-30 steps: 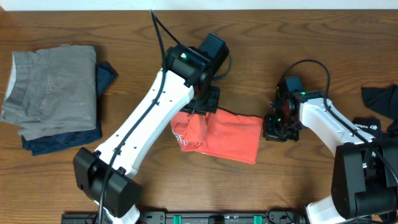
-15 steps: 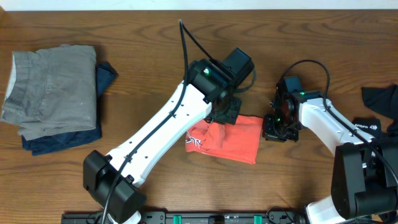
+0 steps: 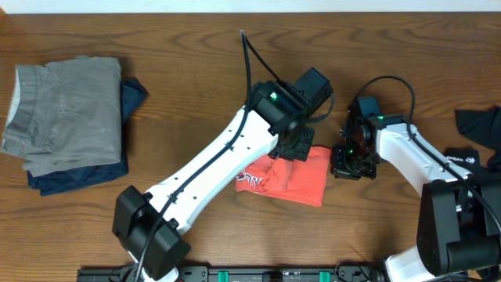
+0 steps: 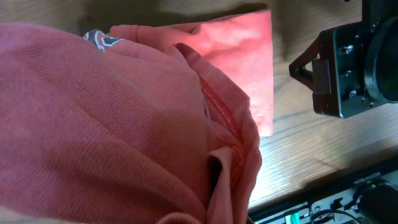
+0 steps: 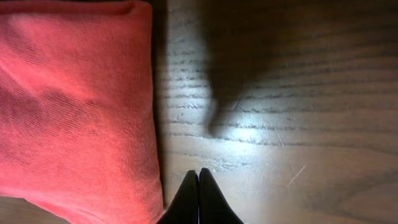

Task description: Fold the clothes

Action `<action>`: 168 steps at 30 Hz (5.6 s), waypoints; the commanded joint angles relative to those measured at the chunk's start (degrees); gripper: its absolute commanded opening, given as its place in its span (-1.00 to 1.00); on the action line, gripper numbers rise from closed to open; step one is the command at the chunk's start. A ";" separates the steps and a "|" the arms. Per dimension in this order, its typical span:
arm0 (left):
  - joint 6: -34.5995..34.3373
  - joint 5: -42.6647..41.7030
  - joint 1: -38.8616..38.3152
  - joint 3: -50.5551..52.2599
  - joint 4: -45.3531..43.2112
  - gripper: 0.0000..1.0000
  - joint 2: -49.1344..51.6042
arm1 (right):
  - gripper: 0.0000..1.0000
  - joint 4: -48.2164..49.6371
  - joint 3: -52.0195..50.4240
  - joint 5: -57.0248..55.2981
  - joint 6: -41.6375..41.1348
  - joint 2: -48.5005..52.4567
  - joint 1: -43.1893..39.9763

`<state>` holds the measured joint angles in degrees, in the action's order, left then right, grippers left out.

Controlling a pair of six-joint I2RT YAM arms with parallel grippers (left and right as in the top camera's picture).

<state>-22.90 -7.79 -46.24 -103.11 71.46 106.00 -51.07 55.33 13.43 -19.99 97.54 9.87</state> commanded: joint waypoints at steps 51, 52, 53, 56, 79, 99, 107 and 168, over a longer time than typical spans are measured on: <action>5.11 -9.79 30.75 9.49 1.68 0.31 -4.81 | -0.26 -17.70 14.43 6.23 8.87 -0.13 8.17; 5.11 -9.79 30.75 9.64 1.68 0.31 -4.81 | -0.17 -16.87 14.10 4.44 7.96 -0.13 8.94; 5.11 -9.79 30.73 9.66 1.73 0.31 -4.81 | -0.10 -16.09 13.62 1.97 6.40 -0.13 9.77; 5.11 -9.79 30.73 9.68 1.73 0.31 -4.81 | -0.06 -14.49 12.02 -2.36 2.86 -0.13 11.19; 5.31 -9.77 30.73 9.68 1.79 0.32 -4.81 | -0.36 -21.84 6.73 -14.95 -12.13 -0.15 10.67; 7.26 -9.68 30.75 9.68 2.16 0.33 -4.81 | 0.09 -16.55 15.56 2.60 9.16 -4.26 16.50; 7.26 -9.57 30.75 9.68 2.19 0.33 -4.81 | 0.11 -12.98 14.71 -1.53 11.67 1.44 23.04; 7.89 -9.55 30.75 9.68 2.14 0.33 -4.81 | -0.57 -22.21 4.70 -22.05 -14.29 -3.45 -1.31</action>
<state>-16.03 -16.82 -15.64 -93.97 73.43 100.95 -73.10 60.25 -5.76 -32.18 93.97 11.11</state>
